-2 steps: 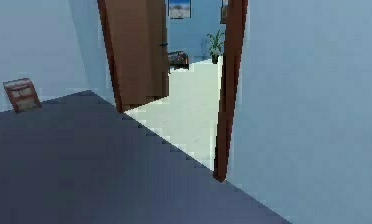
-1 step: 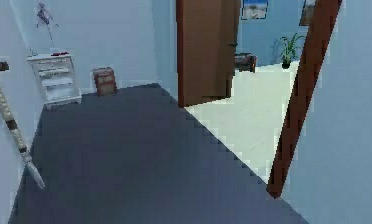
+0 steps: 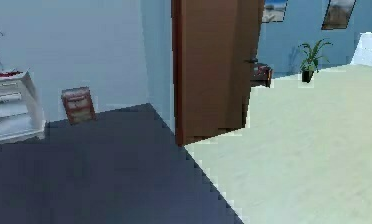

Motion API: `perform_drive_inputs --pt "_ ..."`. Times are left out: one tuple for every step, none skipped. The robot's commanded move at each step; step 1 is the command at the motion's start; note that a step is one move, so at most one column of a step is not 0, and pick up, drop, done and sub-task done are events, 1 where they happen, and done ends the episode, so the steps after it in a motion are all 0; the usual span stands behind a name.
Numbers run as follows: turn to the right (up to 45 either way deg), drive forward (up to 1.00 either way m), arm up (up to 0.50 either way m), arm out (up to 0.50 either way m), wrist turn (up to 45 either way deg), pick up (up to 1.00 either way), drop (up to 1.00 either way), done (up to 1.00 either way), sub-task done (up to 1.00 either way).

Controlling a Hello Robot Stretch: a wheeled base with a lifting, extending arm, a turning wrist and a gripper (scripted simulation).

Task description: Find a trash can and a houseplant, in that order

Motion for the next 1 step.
perform_drive_inputs --pt "0.0 0.3 0.0 0.0 0.0 0.0 0.0 0.0 0.0"
